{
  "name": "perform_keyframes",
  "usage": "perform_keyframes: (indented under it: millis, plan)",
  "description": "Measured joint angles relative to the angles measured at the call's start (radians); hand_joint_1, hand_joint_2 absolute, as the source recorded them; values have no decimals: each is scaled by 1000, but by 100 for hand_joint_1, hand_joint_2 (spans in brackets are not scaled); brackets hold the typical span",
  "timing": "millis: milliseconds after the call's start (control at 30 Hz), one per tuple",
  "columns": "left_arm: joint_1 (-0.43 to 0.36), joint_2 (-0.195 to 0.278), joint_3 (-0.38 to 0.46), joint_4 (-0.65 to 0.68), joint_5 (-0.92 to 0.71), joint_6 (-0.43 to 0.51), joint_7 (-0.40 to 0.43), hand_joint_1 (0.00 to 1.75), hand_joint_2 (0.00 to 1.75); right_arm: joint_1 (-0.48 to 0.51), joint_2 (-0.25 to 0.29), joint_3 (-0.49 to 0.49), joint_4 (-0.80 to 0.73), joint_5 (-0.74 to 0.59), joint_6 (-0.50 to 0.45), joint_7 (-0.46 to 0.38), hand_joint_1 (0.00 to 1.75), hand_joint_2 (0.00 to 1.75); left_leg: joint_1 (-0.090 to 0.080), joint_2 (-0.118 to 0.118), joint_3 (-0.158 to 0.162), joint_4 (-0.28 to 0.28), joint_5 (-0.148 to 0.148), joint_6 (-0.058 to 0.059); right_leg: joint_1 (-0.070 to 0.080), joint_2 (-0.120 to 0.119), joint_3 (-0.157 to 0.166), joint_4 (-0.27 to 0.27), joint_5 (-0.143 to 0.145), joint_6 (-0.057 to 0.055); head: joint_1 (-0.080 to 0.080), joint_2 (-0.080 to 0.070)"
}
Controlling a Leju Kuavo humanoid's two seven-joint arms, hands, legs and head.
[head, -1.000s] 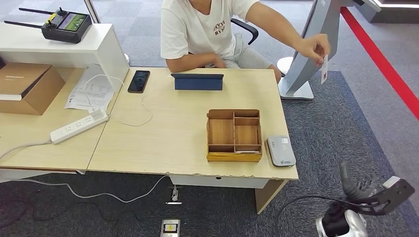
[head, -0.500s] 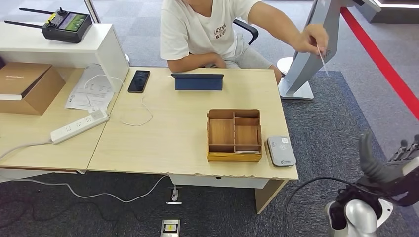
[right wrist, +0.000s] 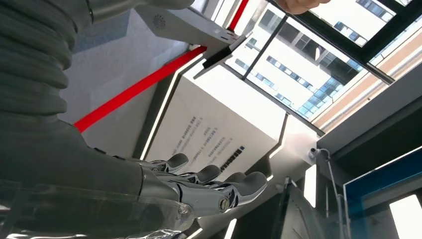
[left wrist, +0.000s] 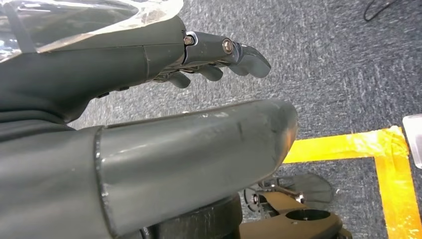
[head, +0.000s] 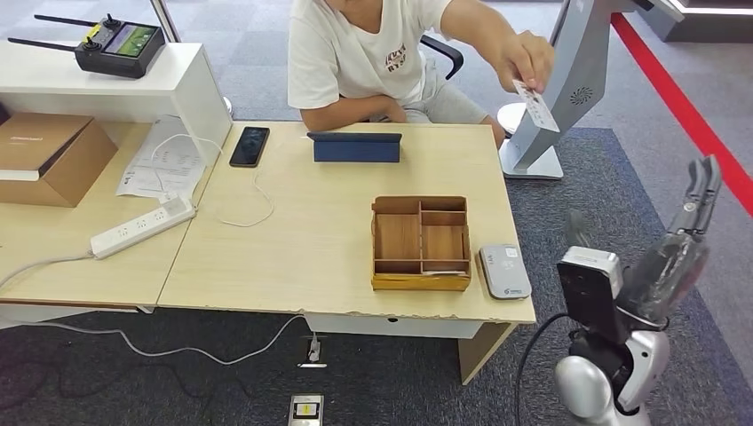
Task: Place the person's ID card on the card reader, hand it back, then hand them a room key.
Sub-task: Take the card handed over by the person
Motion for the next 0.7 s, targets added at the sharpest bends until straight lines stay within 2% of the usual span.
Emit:
perform_keyframes:
  millis: [133, 267, 533, 700]
  plan:
    - [-3, 5, -4, 0, -8, -14, 9, 0, 0, -75, -51, 106, 59, 124, 1, 123, 0, 175, 0, 0, 0, 0, 0, 0, 0, 0, 0, 0, 0, 0, 0, 0]
    - [-5, 9, -12, 0, -13, -39, 17, 0, 0, -183, -89, 215, 145, 199, 16, 198, 0, 175, 0, 0, 0, 0, 0, 0, 0, 0, 0, 0, 0, 0, 0, 0]
    - [-7, 13, -27, -1, -33, -44, 27, 0, 0, -362, -129, 388, 324, 218, 97, 235, 0, 175, 0, 0, 0, 0, 1, -1, 0, 0, -1, 1, 0, 0, 0, 0]
    - [-7, 15, -28, -1, -39, -47, 30, 0, 0, -431, -133, 458, 415, 182, 137, 235, 0, 175, 0, -1, -1, 0, 1, -1, 0, 0, -1, 1, 0, 0, 0, 0]
